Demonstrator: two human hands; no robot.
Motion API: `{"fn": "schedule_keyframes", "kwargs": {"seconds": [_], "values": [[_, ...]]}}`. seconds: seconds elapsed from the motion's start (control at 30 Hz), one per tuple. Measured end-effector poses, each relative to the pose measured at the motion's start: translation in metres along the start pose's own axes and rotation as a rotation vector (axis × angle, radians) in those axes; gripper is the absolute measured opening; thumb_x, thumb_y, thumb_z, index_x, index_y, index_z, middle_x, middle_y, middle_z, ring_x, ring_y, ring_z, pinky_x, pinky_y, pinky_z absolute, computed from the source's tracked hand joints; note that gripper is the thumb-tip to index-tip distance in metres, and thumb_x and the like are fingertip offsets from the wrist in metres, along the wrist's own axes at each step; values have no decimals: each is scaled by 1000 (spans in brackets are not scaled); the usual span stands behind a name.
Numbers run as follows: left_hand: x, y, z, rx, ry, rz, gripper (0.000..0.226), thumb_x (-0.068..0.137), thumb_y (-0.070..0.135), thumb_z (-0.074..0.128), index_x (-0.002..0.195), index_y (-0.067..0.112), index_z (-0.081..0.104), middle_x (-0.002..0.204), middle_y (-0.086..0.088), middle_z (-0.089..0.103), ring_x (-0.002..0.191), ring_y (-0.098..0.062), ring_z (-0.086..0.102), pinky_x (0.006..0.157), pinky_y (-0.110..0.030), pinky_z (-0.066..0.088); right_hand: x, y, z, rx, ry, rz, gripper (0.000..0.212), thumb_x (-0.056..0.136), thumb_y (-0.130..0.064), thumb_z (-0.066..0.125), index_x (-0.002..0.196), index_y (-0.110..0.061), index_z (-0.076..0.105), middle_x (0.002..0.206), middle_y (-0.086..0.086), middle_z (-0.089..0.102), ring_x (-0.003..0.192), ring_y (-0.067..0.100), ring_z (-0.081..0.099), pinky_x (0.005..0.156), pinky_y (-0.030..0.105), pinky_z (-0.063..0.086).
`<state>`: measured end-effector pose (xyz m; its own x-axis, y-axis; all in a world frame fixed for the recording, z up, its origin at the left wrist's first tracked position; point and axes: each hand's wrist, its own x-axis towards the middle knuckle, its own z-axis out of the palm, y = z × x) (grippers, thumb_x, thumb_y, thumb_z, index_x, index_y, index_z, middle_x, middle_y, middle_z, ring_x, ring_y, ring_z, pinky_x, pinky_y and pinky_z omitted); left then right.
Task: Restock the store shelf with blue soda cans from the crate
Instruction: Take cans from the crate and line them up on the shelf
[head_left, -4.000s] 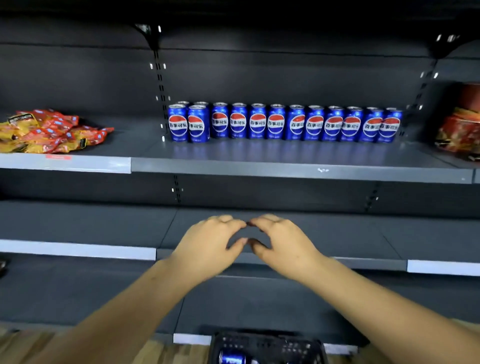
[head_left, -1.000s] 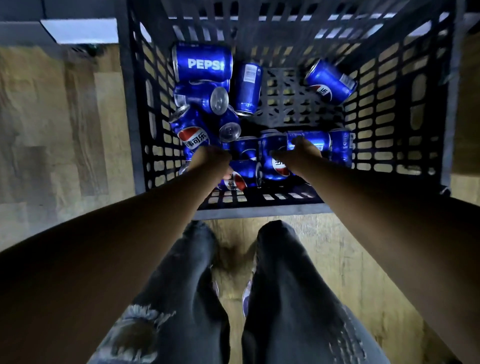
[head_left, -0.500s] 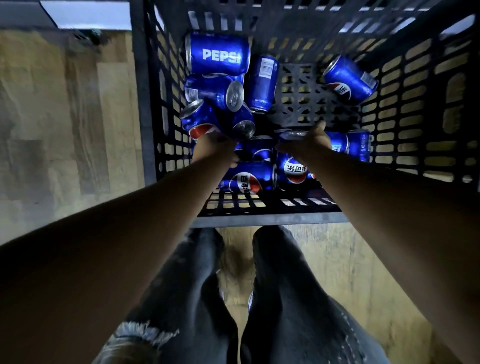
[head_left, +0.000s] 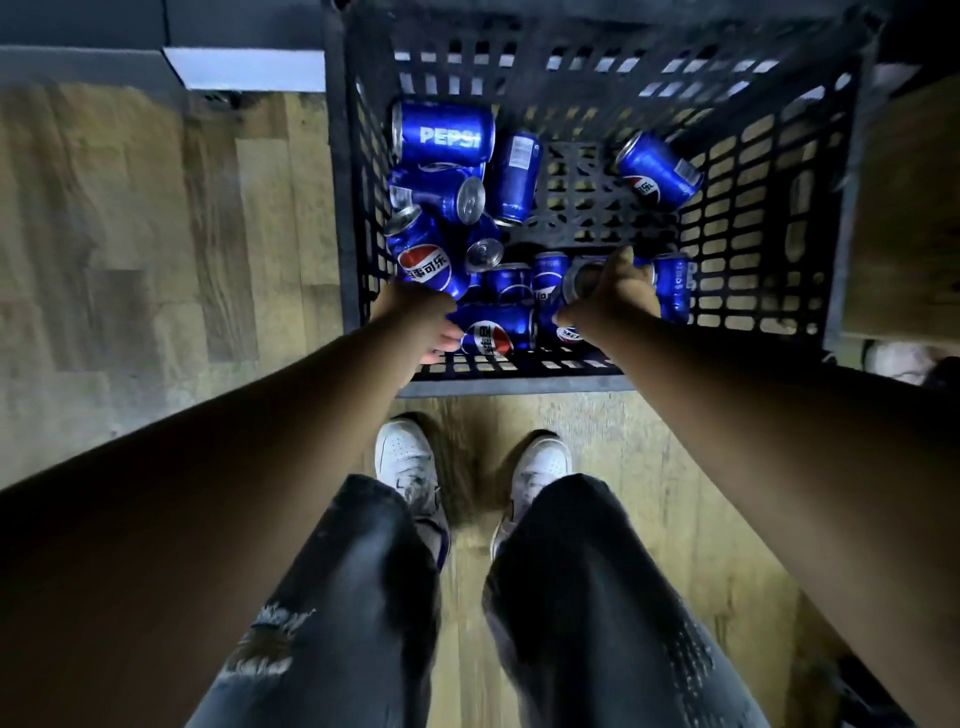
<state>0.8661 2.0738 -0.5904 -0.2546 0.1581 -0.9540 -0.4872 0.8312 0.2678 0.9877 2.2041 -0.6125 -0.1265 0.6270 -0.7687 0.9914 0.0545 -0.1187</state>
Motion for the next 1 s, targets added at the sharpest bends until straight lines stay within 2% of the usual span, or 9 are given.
{"fn": "schedule_keyframes", "kwargs": {"seconds": [0.1,0.2,0.27,0.47,0.6,0.73,0.8,0.9,1.0], "values": [[-31,4,-1,7,-22,-14,23,99,15,40,108,3,58,69,-8,66,68,-19,58,79,-33,47,-30,-8,-22,-40,-24,-54,94,86,-20,66,150,-6,-2,153,23,15,138,34,28,105,32,35],[-65,15,-1,128,-74,-32,32,102,16,31,126,6,50,124,-18,59,110,-29,57,96,-35,40,-56,-14,-47,1,8,-96,88,83,-17,68,148,-5,11,148,22,25,132,32,36,99,30,38],[-88,24,-1,218,-129,-56,37,103,16,26,133,3,44,140,-21,45,130,-31,44,108,-39,34,-78,-18,-65,2,9,-133,82,81,-15,71,145,-7,19,145,19,28,129,32,39,95,29,39],[-164,51,-17,177,-23,37,32,100,17,39,125,-1,48,119,-19,62,105,-28,61,77,-33,46,-148,-32,-119,-15,22,-197,91,78,-19,75,146,-9,15,145,21,28,127,34,41,98,33,42],[-220,60,-23,115,-12,63,18,99,16,40,94,5,54,117,-19,63,101,-28,62,82,-32,45,-207,-39,-144,-14,29,-237,97,77,-28,76,147,-10,11,146,21,27,125,32,43,88,29,44],[-264,58,-27,-11,-32,25,27,101,23,36,81,9,48,113,-16,62,69,-18,57,80,-32,42,-257,-42,-167,93,24,-280,67,71,-30,79,124,-11,42,127,14,49,103,25,53,67,22,41],[-281,54,-32,-169,-33,-35,26,100,25,35,91,8,52,98,-14,63,66,-18,55,76,-31,43,-283,-48,-182,100,28,-310,50,69,-35,80,103,-15,50,115,8,54,95,22,51,68,25,39],[-310,55,-39,-281,-16,-68,25,97,29,38,98,6,48,82,-13,58,68,-23,57,62,-34,43,-313,-57,-201,117,57,-328,79,61,-45,83,120,-8,46,111,5,58,95,20,57,73,27,47],[-347,68,-44,-301,-108,-122,45,97,46,32,107,2,41,91,-21,60,81,-32,63,61,-36,45,-345,-70,-229,125,116,-368,80,63,-43,82,123,-7,43,108,3,58,98,21,59,71,26,46]]}}
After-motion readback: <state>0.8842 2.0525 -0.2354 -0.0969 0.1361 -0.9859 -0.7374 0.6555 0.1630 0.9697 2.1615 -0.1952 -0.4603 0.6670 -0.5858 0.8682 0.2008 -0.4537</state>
